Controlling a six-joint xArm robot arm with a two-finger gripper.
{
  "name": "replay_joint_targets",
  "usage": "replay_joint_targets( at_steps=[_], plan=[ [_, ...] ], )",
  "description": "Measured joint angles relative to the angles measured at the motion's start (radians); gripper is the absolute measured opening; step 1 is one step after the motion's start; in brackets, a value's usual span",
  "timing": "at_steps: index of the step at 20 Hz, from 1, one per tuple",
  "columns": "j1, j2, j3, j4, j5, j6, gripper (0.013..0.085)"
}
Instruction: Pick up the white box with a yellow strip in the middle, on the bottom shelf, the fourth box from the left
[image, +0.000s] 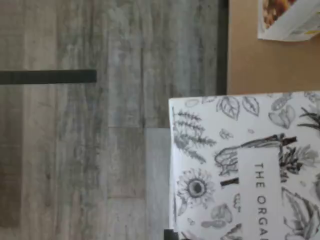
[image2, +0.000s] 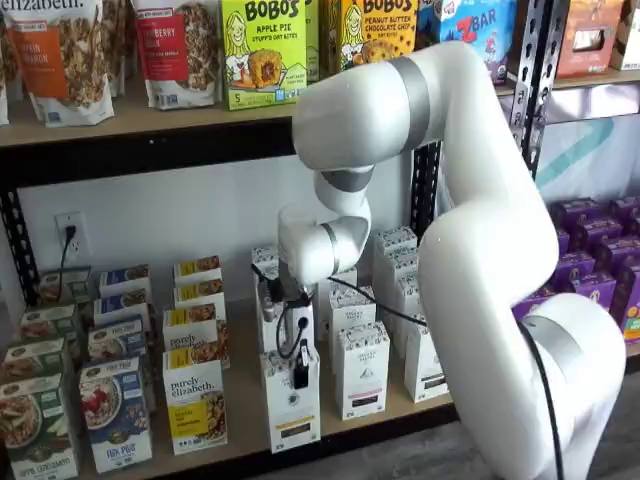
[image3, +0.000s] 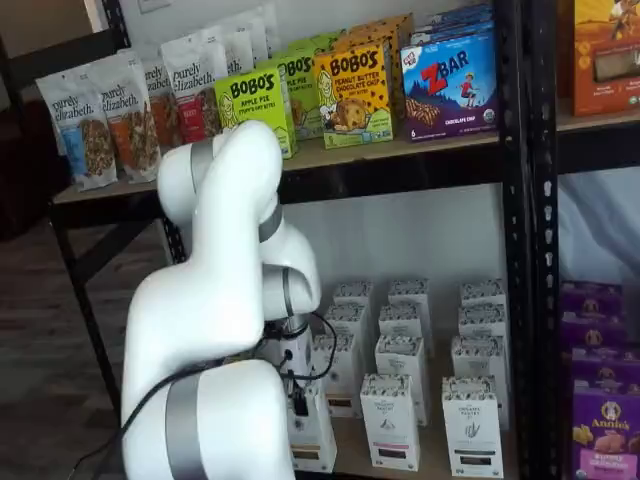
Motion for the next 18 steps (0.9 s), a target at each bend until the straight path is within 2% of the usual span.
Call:
replay_joint_targets(
  at_steps=[7,12,18],
  plan=[
    [0.013,-0.094,0.096,0.02,0.021,-0.005,0.049],
    [0.017,-0.164,0.16,0.069,0.052,-0.043,0.049],
    [0.023,-0.246,0.218,0.097,0.118,-0.06,0.049]
  ],
)
